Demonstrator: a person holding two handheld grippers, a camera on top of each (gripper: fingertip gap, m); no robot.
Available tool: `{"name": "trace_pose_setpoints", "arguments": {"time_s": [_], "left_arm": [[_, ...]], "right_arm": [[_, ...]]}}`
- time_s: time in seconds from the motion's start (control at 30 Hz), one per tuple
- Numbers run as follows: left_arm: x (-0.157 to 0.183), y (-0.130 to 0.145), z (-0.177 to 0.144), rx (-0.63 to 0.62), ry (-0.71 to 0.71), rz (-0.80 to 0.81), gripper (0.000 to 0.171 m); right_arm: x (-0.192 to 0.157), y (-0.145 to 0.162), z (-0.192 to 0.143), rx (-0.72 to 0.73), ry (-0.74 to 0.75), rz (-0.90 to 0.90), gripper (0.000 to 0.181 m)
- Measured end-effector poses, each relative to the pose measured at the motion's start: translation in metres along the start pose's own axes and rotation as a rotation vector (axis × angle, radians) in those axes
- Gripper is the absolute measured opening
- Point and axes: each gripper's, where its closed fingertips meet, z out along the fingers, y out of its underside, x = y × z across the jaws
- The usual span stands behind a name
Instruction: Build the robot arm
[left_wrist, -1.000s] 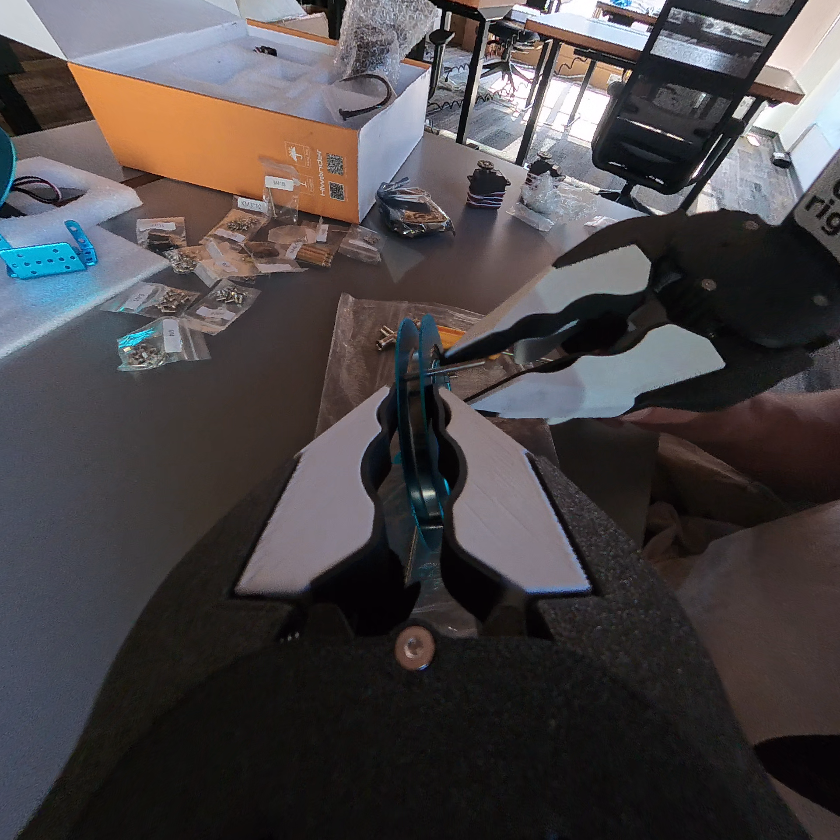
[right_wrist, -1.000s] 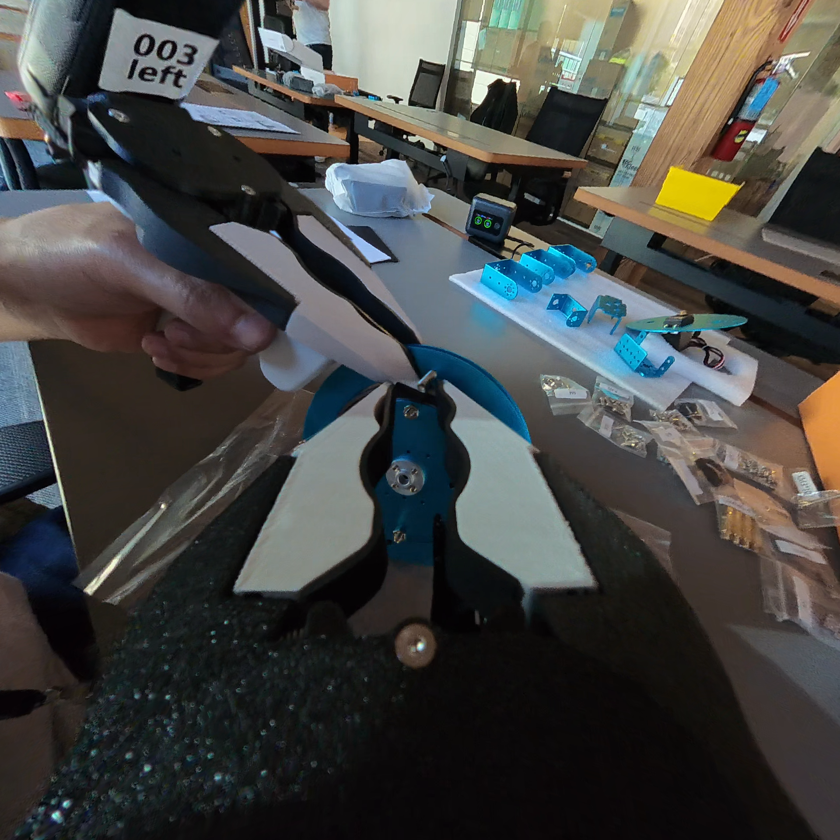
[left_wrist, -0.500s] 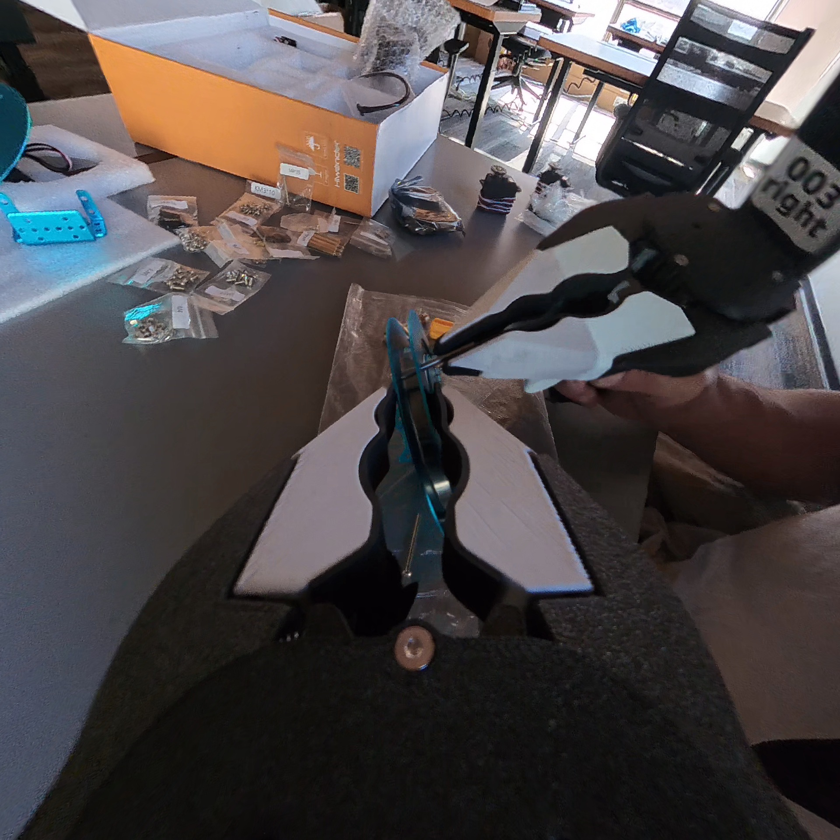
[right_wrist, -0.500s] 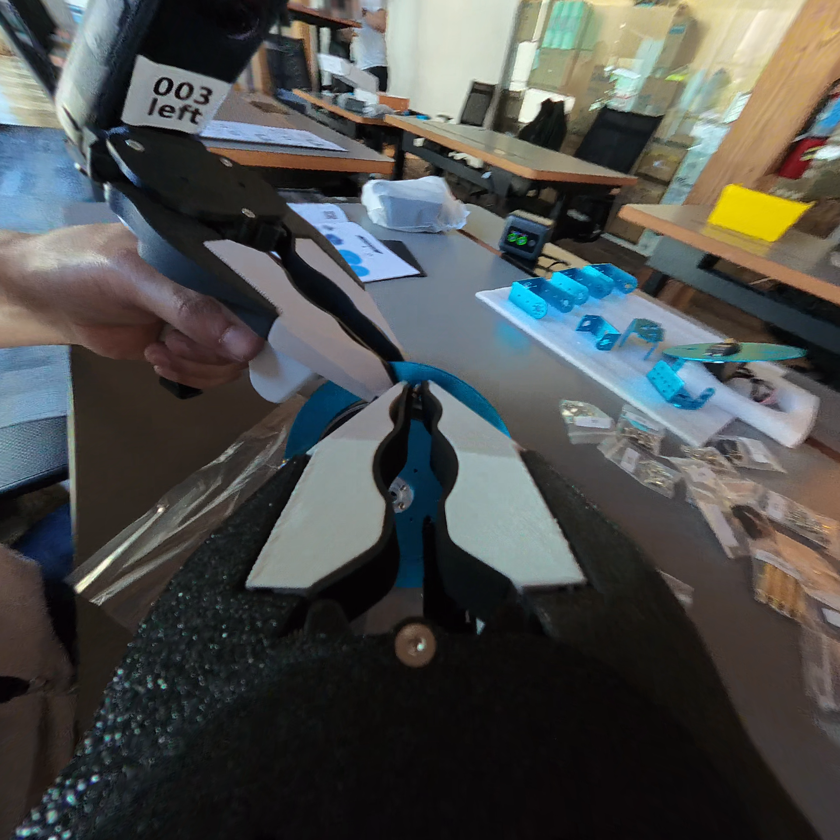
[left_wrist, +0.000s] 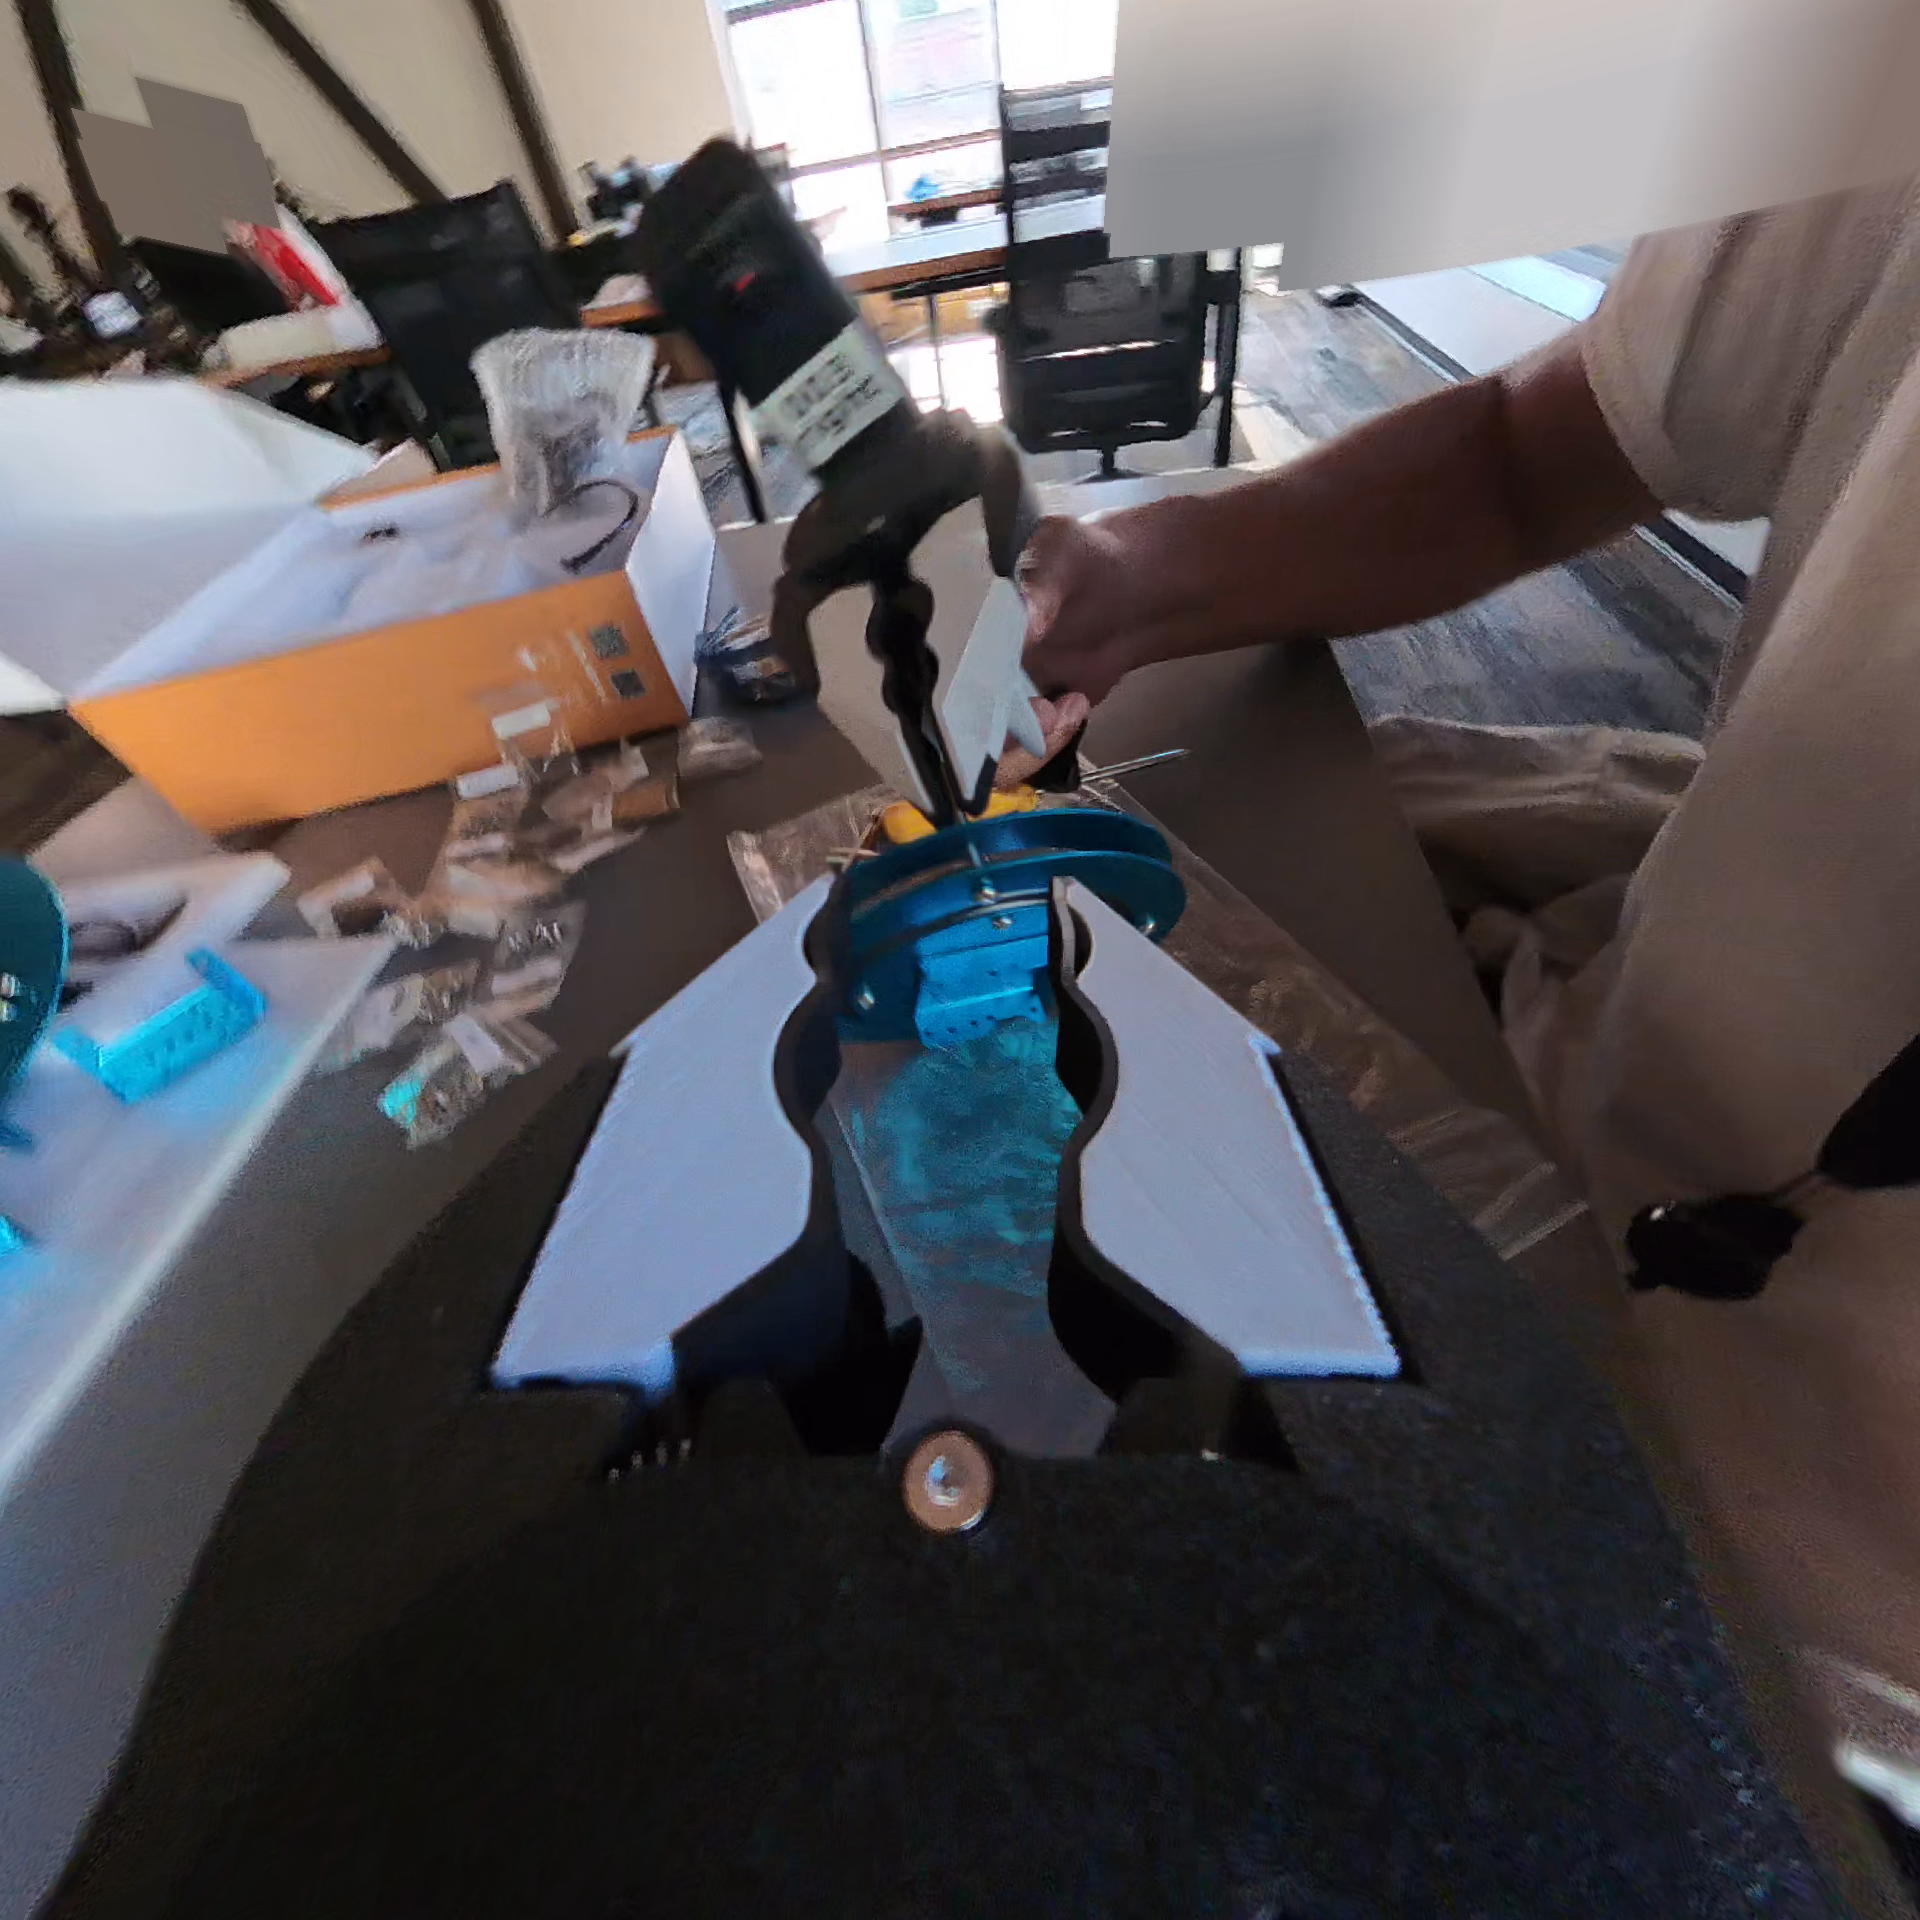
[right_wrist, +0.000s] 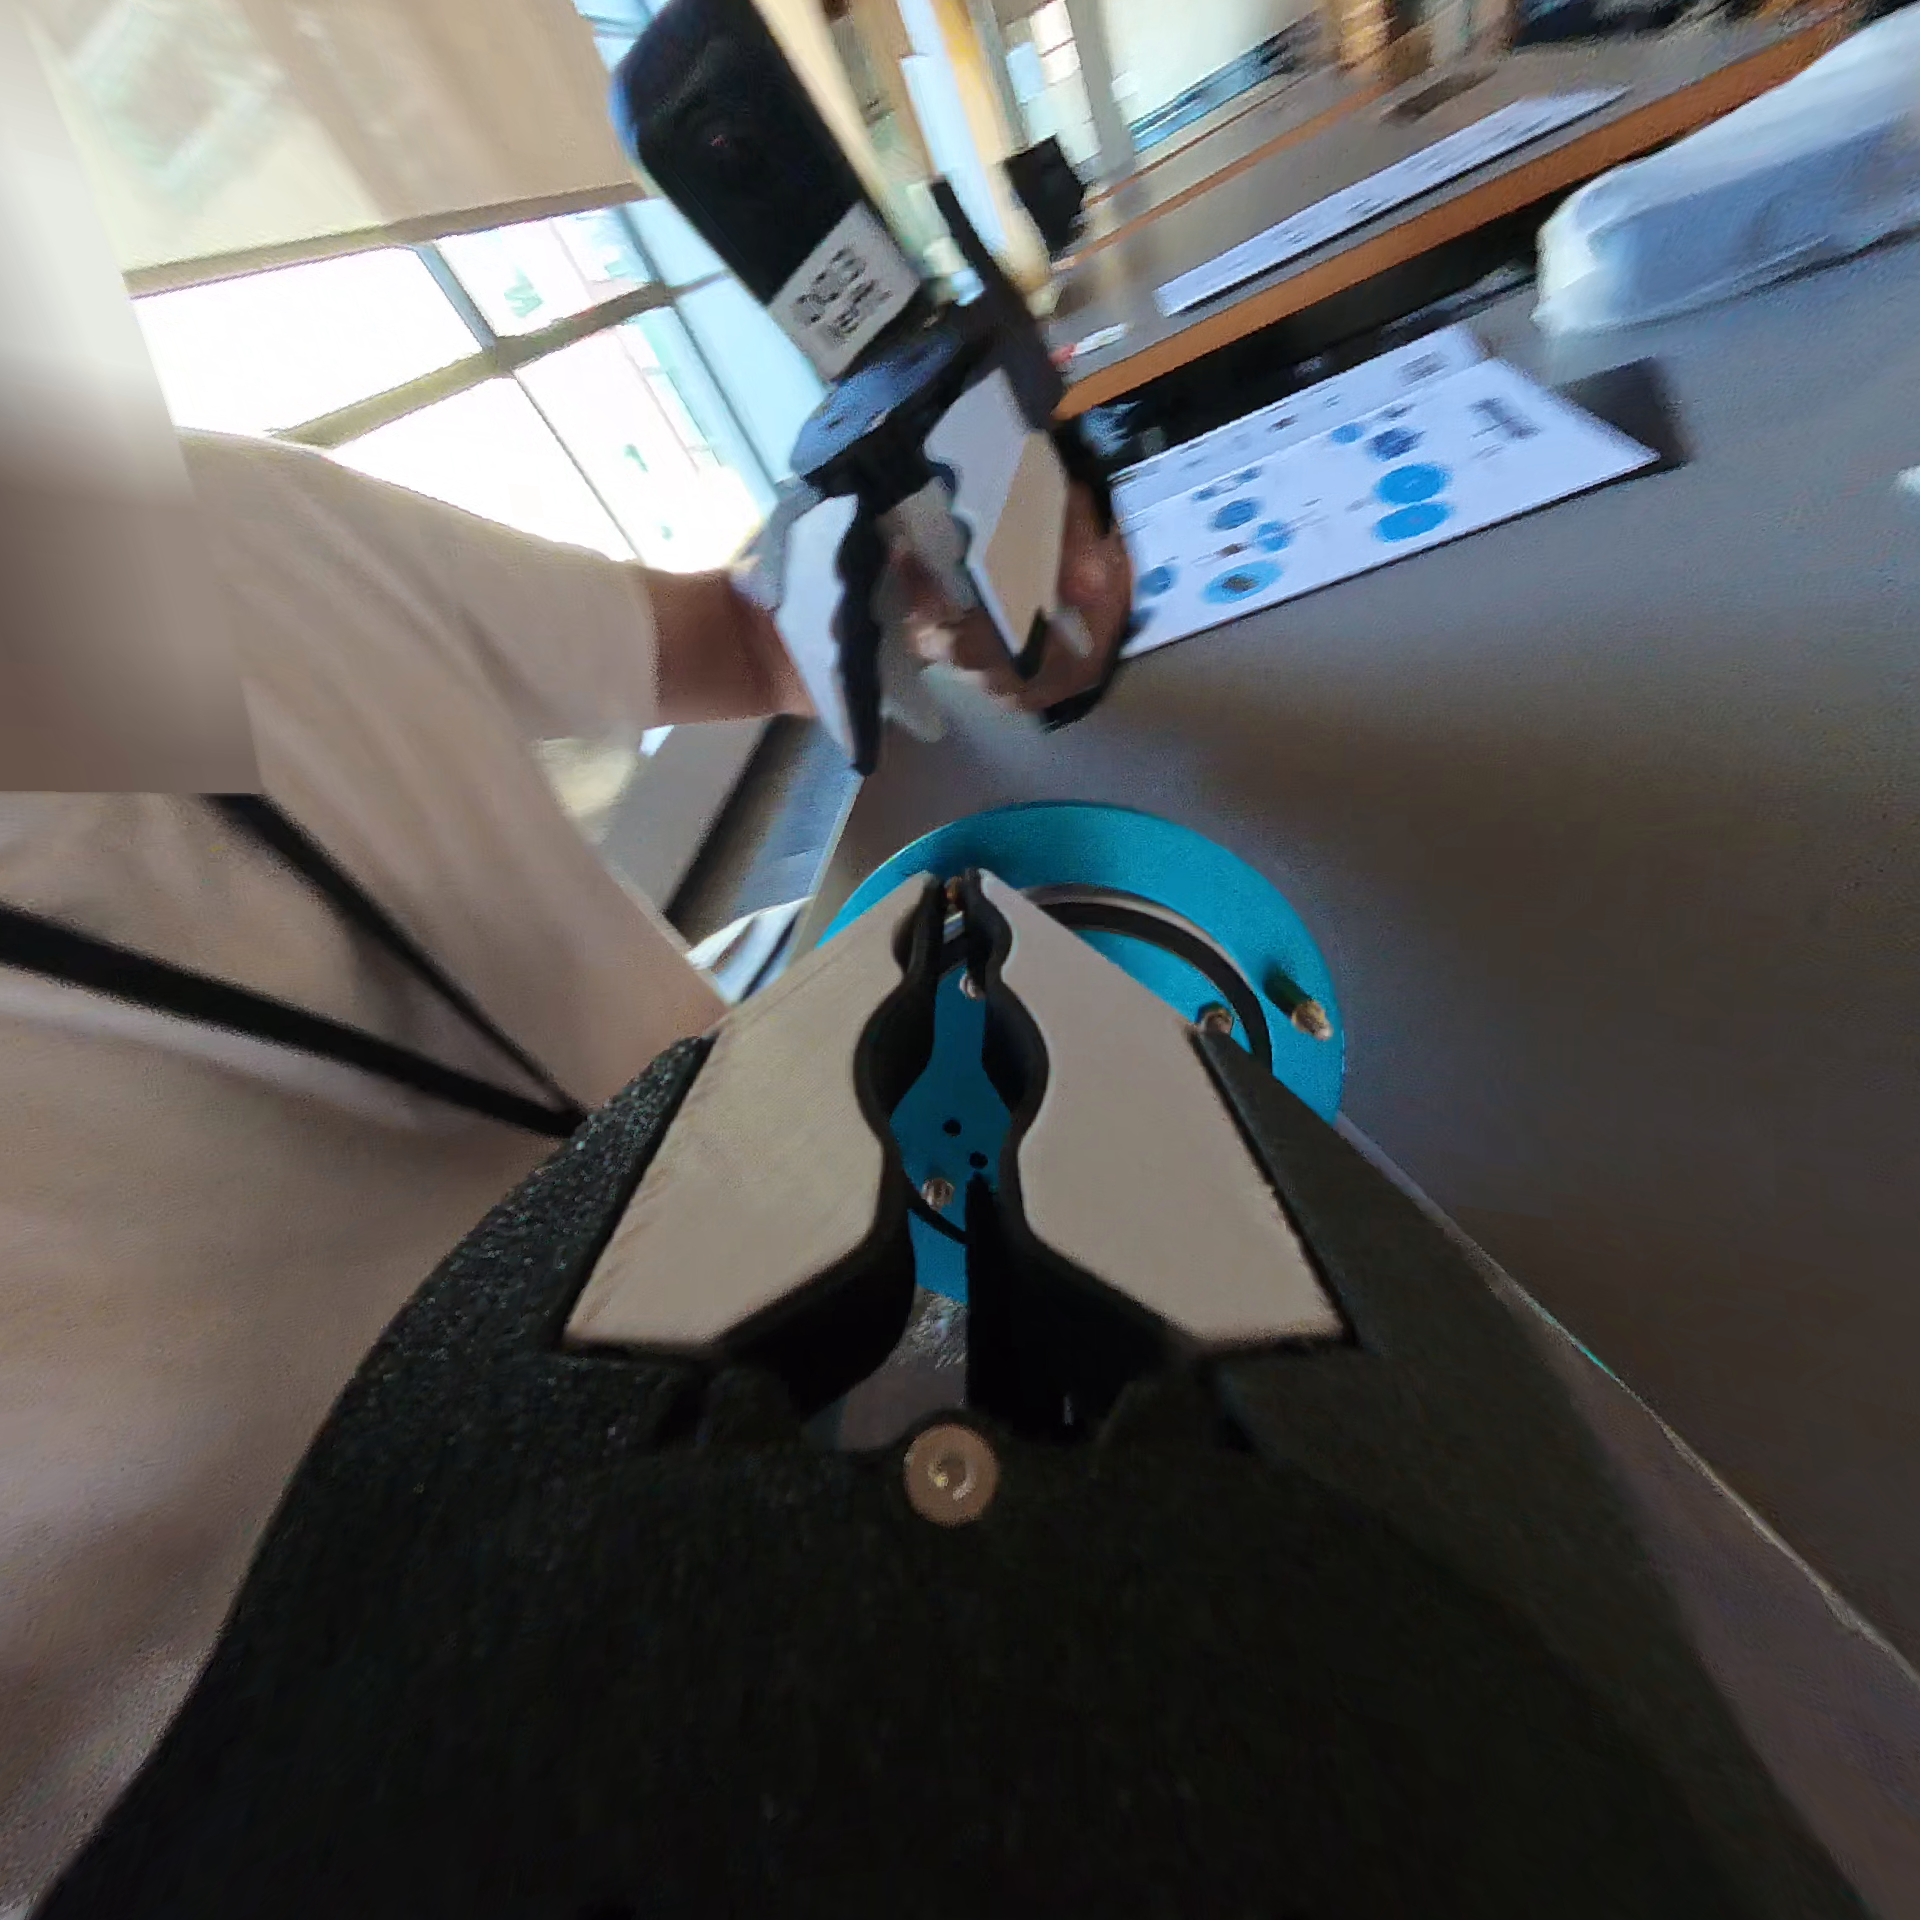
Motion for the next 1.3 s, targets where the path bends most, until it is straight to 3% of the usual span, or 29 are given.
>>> {"name": "trace_pose_setpoints", "arguments": {"time_s": [0.23,0.57,0.67,0.97,1.1,1.3], "left_arm": [[0.001,0.013,0.030,-0.144,0.294,0.083,0.056],[-0.006,0.024,0.039,-0.205,0.274,0.112,0.025],[-0.003,0.024,0.039,-0.183,0.290,0.184,0.018],[0.004,0.023,0.047,-0.233,0.320,0.104,0.027],[0.004,0.021,0.047,-0.266,0.323,0.008,0.024],[0.010,0.020,0.047,-0.241,0.335,-0.007,0.022]], "right_arm": [[0.008,-0.003,-0.001,-0.087,-0.228,0.206,0.002],[0.007,-0.002,-0.007,-0.111,-0.380,0.345,0.002],[0.006,0.000,-0.006,-0.119,-0.401,0.351,0.002],[0.013,-0.004,-0.009,-0.089,-0.394,0.383,0.003],[0.010,-0.002,-0.007,-0.101,-0.403,0.385,0.002],[0.005,0.000,-0.005,-0.127,-0.391,0.362,0.002]]}}
